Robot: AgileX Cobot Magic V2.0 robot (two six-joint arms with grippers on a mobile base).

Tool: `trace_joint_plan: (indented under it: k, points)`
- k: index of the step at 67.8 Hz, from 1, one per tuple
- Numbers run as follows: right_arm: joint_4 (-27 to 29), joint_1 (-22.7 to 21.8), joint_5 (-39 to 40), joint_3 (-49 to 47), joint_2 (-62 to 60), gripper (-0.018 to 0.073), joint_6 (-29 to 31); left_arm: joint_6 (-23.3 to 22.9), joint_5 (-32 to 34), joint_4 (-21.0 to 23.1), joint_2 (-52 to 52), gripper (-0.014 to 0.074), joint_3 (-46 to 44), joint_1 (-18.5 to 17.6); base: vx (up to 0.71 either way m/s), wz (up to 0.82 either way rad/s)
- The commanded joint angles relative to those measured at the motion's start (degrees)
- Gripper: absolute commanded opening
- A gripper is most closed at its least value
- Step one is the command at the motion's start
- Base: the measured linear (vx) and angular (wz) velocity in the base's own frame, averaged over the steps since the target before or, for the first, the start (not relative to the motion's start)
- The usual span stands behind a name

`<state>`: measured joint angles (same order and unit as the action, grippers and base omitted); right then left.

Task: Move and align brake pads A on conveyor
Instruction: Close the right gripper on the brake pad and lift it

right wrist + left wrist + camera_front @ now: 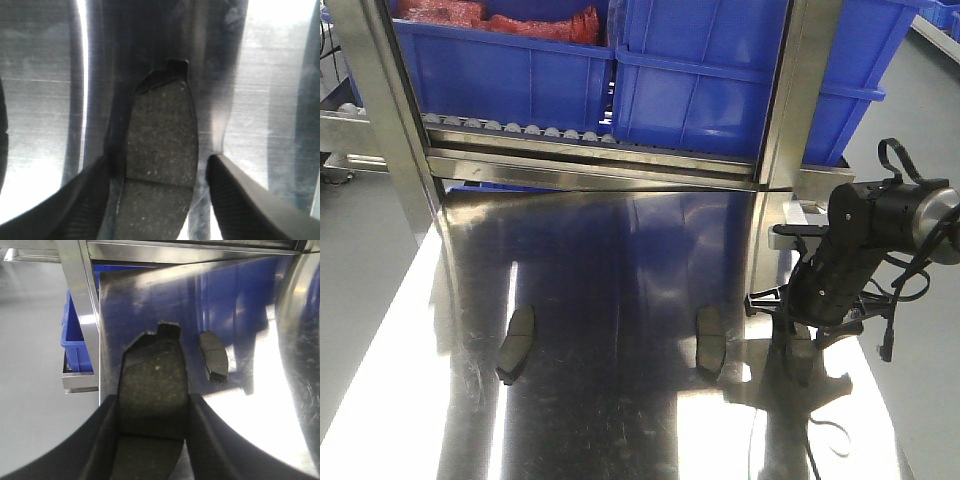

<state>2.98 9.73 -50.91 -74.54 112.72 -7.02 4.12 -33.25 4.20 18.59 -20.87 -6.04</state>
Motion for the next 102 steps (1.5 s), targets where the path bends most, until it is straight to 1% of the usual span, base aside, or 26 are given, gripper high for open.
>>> trace_joint_plan:
  k: [1,3,15,17,23,30,37,46,50,67,82,92,102]
  points:
    - [-0.29,0.06,0.59,-1.41,-2.38,0.0320,0.08,-0.19,5.43,0.33,0.41,-0.0006,-1.73,-0.25,0.00,0.00]
    - [-0.38,0.06,0.59,-1.41,-2.45,0.0291,0.08,-0.19,5.43,0.33,0.41,-0.0006,-1.73,-0.25,0.00,0.00]
    - [-0.38,0.06,0.80,-1.24,-3.64,0.0009,-0.48,-0.19,5.43,0.33,0.41,-0.0006,-1.73,-0.25,0.00,0.00]
    - [-0.38,0.06,0.80,-1.24,-4.04,-0.0020,-0.57,-0.19,5.43,0.33,0.41,-0.0006,-1.73,-0.25,0.00,0.00]
    - [-0.45,0.06,1.93,-0.50,-6.89,-0.0013,-0.46,-0.19,5.43,0.33,0.41,-0.0006,-1.73,-0.25,0.00,0.00]
    - [-0.45,0.06,6.81,3.29,-12.79,-0.0011,-0.38,-0.19,5.43,0.33,0.41,-0.0006,-1.73,-0.25,0.00,0.00]
    - [-2.55,-0.33,11.03,8.39,-19.51,-0.0010,-0.69,-0.19,5.43,0.33,0.41,-0.0006,-1.73,-0.25,0.00,0.00]
    - [-6.18,-0.45,13.43,14.33,-28.71,-0.0008,-0.75,-0.19,5.43,0.33,0.41,-0.0006,-1.73,-0.25,0.00,0.00]
    - [-6.86,-0.45,14.49,16.77,-33.19,-0.0008,-0.75,-0.19,5.43,0.33,0.41,-0.0006,-1.73,-0.25,0.00,0.00]
    - [-6.78,-0.45,20.93,27.04,-53.06,-0.0007,-0.62,-0.19,5.43,0.33,0.41,-0.0006,-1.73,-0.25,0.00,0.00]
    - [-5.49,-0.45,27.69,37.76,-70.65,-0.0007,-0.56,-0.19,5.43,0.33,0.41,-0.0006,-1.73,-0.25,0.00,0.00]
    - [-5.06,-0.45,29.14,43.88,-81.57,-0.0007,-0.56,-0.19,5.43,0.33,0.41,-0.0006,-1.73,-0.25,0.00,0.00]
    - [-4.82,-0.45,29.47,48.59,-89.34,-0.0007,-0.56,-0.19,5.43,0.33,0.41,-0.0006,-1.73,-0.25,0.00,0.00]
